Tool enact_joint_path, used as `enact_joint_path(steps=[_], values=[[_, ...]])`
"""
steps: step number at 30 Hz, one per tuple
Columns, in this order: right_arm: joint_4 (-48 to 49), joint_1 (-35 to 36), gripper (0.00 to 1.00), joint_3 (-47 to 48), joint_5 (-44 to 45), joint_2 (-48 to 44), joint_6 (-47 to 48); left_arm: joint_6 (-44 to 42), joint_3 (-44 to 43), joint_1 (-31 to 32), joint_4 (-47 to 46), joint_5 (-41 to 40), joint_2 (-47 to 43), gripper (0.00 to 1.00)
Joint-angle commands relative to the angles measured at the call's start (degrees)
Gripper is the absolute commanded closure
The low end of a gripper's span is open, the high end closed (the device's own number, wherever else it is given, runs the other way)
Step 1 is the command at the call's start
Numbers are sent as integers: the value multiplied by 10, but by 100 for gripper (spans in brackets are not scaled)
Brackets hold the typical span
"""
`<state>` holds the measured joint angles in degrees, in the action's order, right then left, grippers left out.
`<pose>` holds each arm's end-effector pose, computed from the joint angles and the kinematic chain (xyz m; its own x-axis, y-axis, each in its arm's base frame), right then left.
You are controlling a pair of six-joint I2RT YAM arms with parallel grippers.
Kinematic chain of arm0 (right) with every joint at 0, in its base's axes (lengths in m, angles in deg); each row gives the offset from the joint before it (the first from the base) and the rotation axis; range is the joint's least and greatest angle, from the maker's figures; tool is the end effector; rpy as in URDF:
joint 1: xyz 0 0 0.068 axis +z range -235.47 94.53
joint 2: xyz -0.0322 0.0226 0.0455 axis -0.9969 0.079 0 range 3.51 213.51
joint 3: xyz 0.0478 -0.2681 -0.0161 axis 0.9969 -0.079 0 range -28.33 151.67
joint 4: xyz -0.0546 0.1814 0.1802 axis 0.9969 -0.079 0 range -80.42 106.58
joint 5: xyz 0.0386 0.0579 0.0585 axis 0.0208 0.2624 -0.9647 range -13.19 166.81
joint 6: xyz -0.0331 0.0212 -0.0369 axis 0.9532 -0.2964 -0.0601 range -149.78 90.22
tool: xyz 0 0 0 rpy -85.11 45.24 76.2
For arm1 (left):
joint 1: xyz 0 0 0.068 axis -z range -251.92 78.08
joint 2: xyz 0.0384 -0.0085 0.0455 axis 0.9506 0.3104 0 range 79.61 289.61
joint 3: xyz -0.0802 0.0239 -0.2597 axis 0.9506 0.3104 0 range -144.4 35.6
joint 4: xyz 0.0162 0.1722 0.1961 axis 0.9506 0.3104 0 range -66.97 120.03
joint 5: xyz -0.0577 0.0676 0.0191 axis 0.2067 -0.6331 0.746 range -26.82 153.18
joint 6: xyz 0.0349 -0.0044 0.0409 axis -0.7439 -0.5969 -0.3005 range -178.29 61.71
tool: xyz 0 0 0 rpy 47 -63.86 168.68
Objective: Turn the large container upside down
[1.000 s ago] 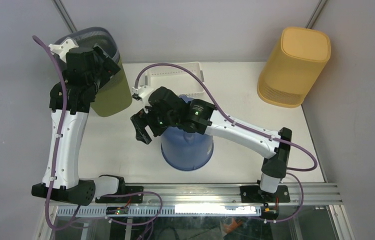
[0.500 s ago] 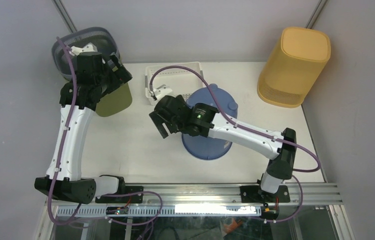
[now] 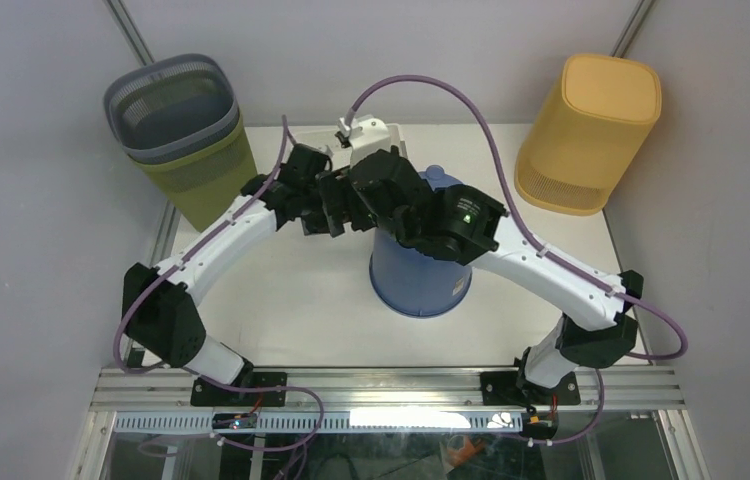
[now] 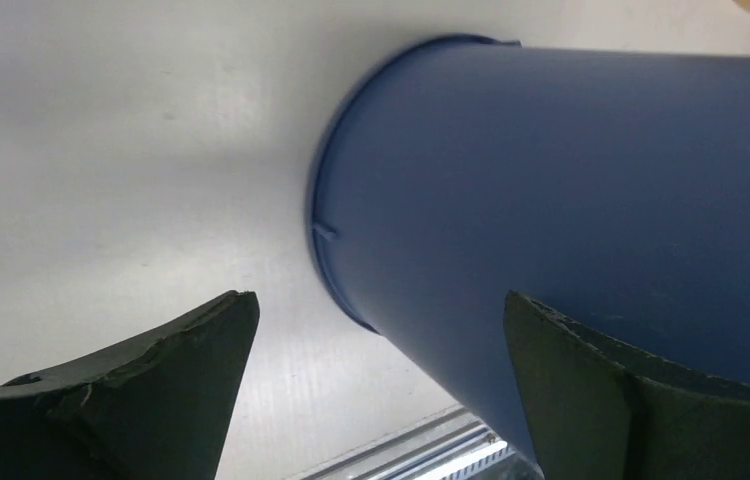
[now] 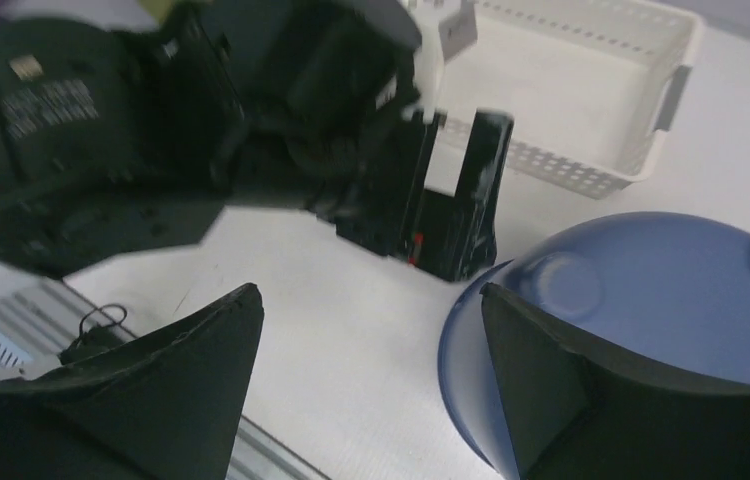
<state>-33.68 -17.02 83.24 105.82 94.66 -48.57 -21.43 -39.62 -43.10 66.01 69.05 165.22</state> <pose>0.1356 0.2961 0.4668 -0.3853 -0.2086 -0.8989 -0.5649 0.8236 0.0510 0.2759 -0.1559 0.3038 -0.8822 -0.1957 -0.4282 0.0047 0.9058 -0.4236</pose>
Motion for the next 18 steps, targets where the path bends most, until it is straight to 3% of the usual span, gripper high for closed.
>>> enact_joint_path(steps=[1, 7, 10, 14, 18], values=[[-22, -7, 15, 38, 96, -36, -8, 81, -7, 66, -95, 29, 27, 1], [-26, -27, 14, 5, 142, -115, -19, 248, -35, 185, -231, 49, 107, 1], [-48, -37, 14, -10, 152, -138, -31, 284, -105, 223, -270, 67, 171, 1], [-124, -47, 13, -18, 158, -154, -69, 264, -156, 220, -284, 108, 204, 1], [-178, -63, 13, -58, 142, -170, -106, 244, -77, 150, -284, 100, 134, 1]])
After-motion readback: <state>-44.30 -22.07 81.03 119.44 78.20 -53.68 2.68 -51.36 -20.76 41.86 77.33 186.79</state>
